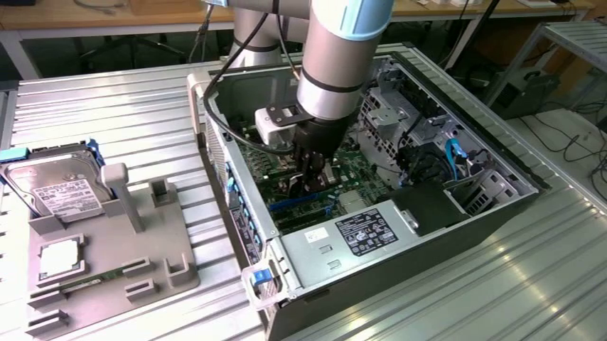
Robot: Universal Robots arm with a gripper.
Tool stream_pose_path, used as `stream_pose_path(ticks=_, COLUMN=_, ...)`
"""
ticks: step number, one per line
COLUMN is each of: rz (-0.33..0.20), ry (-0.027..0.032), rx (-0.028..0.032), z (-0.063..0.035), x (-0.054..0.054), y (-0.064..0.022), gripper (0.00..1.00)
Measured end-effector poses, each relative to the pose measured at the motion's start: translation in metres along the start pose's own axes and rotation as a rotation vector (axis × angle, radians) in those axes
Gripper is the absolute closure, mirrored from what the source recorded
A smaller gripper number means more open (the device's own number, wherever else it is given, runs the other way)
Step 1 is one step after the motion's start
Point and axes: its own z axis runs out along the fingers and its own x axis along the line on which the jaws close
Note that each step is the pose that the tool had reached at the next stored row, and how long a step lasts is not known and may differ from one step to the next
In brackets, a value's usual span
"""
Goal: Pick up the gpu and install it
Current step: 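Insert the gpu into the slot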
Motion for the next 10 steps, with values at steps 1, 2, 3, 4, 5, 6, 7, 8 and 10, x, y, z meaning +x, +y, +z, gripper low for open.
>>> stream_pose_path(ticks=1, rz=0.000, ry=-0.0001, rx=-0.0006, z=0.0014, x=0.0000, y=0.0000, gripper=0.73)
stream_pose_path(ticks=2, rz=0.000, ry=0.0000, rx=-0.0013, z=0.0034, x=0.0000, y=0.0001, gripper=0.73)
stream_pose_path(ticks=3, rz=0.000, ry=0.0003, rx=-0.0022, z=0.0053, x=0.0000, y=0.0001, gripper=0.73)
stream_pose_path(ticks=4, rz=0.000, ry=-0.0001, rx=-0.0024, z=0.0075, x=0.0000, y=0.0000, gripper=0.73)
stream_pose_path(ticks=5, rz=0.000, ry=-0.0001, rx=-0.0031, z=0.0094, x=0.0000, y=0.0000, gripper=0.73)
stream_pose_path(ticks=6, rz=0.000, ry=0.0000, rx=-0.0037, z=0.0098, x=0.0000, y=0.0000, gripper=0.73)
stream_pose_path(ticks=7, rz=0.000, ry=0.0001, rx=-0.0039, z=0.0098, x=0.0001, y=0.0000, gripper=0.73)
stream_pose_path(ticks=8, rz=0.000, ry=0.0001, rx=-0.0039, z=0.0098, x=0.0001, y=0.0000, gripper=0.73)
stream_pose_path(ticks=10, rz=0.000, ry=0.0000, rx=-0.0039, z=0.0098, x=0.0000, y=0.0000, gripper=0.73)
